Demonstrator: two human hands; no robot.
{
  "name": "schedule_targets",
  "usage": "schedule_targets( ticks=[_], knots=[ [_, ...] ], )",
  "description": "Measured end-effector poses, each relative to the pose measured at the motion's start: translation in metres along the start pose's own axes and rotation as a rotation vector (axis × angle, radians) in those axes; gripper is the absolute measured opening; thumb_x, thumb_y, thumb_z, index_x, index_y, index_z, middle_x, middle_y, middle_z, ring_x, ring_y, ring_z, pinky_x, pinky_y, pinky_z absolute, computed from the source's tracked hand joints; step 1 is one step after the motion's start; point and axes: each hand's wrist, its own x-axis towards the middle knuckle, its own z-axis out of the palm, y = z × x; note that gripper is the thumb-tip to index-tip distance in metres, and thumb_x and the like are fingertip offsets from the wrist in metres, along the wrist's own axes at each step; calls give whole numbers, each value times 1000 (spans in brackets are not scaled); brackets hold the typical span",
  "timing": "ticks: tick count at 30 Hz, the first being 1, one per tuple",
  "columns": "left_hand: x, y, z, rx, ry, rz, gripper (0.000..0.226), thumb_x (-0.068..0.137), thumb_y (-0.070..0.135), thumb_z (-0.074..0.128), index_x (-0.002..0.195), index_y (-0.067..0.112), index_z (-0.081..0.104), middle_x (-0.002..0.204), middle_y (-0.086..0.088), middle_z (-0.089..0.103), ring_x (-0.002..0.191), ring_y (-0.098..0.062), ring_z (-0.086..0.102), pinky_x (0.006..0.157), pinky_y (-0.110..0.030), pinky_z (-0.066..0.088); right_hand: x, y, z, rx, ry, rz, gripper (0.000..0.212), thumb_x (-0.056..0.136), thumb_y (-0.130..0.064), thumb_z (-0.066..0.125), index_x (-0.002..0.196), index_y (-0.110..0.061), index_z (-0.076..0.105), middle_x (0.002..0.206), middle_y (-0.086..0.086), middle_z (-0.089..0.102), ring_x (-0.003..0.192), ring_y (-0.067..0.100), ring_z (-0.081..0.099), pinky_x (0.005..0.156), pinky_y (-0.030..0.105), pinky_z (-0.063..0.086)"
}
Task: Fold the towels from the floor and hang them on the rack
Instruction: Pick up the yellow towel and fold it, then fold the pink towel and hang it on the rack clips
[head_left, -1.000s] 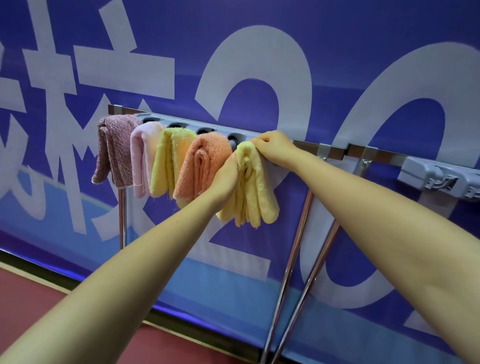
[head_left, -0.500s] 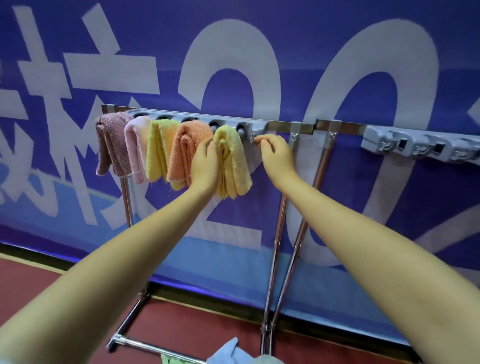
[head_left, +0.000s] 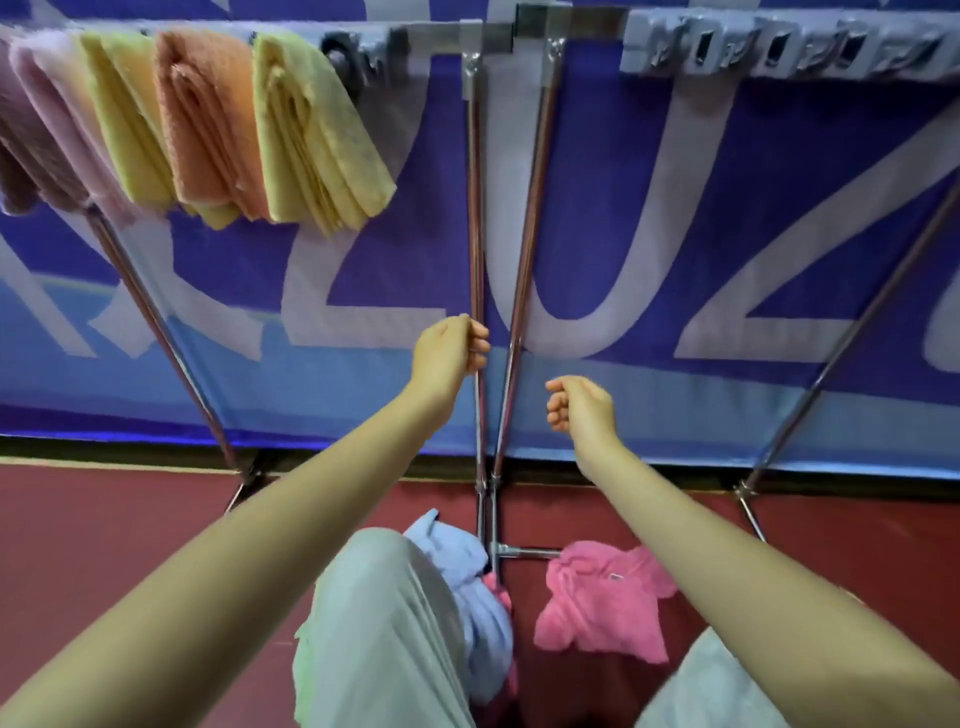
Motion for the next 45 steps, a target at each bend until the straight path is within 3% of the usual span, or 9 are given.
schedule_targets(
  ticks=[5,14,21,25,29,33,37,41,45],
  knots=[
    [-6,-109,40,66,-90,-205,35,99,11,36,69,13,55,63,-2,53,37,-5,47,40,-13,34,3,100,-66,-55,117,186,27,90,0,43,70,-10,58,36,-6,48,28,3,40,33,12,29],
    [1,-300,67,348,-199,-439,35,97,6,36,71,18,56,60,-1,53,44,-9,47,42,-18,34,13,271,-146,-298,190,538,25,88,-1,49,67,-8,60,53,4,51,34,6,44,37,16,33],
    [39,-422,89,545,-255,-628,22,88,25,44,78,13,60,73,-11,62,71,-26,58,67,-35,46,66,360,-179,-324,305,711,29,90,-3,45,66,-14,58,35,-8,47,25,-1,38,35,13,27],
    [53,-458,113,749,-358,-587,29,93,24,48,93,-1,63,104,-25,68,99,-37,64,84,-40,48,103,407,-199,-428,316,747,31,89,-8,53,60,-11,63,57,3,53,51,17,56,46,21,36],
    [66,-499,135,861,-481,-510,28,98,21,45,106,5,65,113,-22,66,107,-36,61,89,-37,46,127,439,-226,-744,249,707,23,92,-11,51,103,-2,69,108,21,66,104,36,60,83,34,42],
    [75,-537,152,900,-546,-475,30,94,19,51,121,11,60,116,-19,64,108,-37,60,89,-36,45,139,462,-253,-987,377,437,40,84,-19,45,103,9,65,97,35,64,93,48,62,82,45,48],
    [80,-578,158,1034,-688,-416,47,88,26,59,134,19,52,123,-16,61,114,-37,55,95,-37,45,145,482,-280,-1077,157,649,47,86,-18,65,127,2,52,125,27,55,118,41,50,99,39,36],
    [72,-595,154,1152,-802,-412,39,85,23,60,124,21,60,114,-13,66,107,-35,59,89,-39,48,131,495,-288,-1047,99,686,27,88,-15,59,109,1,62,114,25,63,107,40,58,87,39,44],
    [67,-587,151,1043,-675,-330,30,89,20,59,118,18,68,110,-14,70,103,-34,62,84,-36,49,125,489,-277,-1118,228,484,33,90,-22,51,95,8,64,101,31,63,97,44,60,81,46,44]
  ],
)
